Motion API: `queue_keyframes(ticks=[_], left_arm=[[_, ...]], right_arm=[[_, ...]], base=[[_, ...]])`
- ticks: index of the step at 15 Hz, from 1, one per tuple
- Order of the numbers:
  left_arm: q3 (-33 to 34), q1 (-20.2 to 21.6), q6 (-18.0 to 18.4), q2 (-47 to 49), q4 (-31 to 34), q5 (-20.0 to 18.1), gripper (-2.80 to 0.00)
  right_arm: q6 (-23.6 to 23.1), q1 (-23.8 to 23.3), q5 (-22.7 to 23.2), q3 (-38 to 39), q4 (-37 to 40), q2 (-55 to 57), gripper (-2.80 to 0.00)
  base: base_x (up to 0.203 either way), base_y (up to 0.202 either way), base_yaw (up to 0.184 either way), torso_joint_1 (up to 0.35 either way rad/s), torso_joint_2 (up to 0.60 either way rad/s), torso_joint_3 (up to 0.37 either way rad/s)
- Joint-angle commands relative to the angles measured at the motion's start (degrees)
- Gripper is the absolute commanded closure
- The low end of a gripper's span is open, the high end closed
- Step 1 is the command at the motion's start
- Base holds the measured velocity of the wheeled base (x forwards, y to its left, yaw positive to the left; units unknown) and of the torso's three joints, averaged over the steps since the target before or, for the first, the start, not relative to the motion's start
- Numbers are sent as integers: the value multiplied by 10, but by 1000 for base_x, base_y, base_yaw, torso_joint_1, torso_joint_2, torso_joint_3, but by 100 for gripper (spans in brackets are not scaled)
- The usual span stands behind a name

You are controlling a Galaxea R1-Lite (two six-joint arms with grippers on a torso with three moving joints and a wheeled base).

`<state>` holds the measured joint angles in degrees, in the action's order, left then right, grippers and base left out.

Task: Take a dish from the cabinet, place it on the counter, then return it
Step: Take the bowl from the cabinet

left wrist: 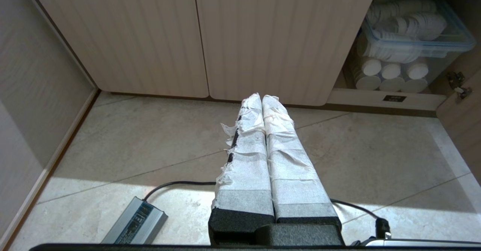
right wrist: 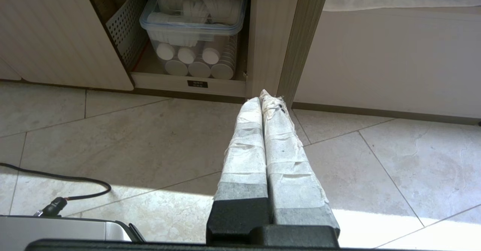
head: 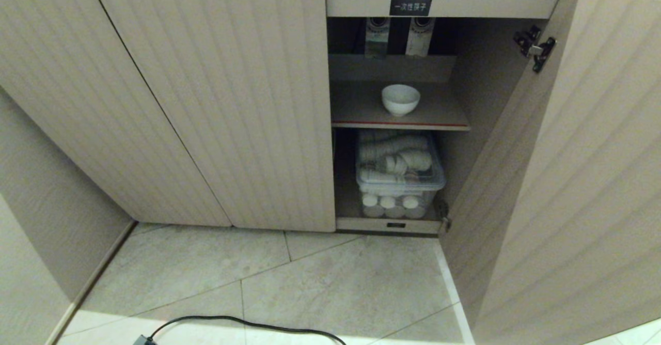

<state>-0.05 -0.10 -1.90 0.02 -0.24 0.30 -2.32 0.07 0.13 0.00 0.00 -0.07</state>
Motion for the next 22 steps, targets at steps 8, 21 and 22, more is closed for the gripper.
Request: queue_keyframes(ticks=[8,21,22], left_arm=[[0,0,0,0,0,0,0],[0,0,0,0,0,0,0],[0,0,0,0,0,0,0]], right_arm=[[-1,0,0,0,0,1,0],[-1,0,0,0,0,1,0],[-1,0,0,0,0,1,0]], base=[[0,0,0,0,0,0],[0,0,0,0,0,0],[0,0,0,0,0,0]])
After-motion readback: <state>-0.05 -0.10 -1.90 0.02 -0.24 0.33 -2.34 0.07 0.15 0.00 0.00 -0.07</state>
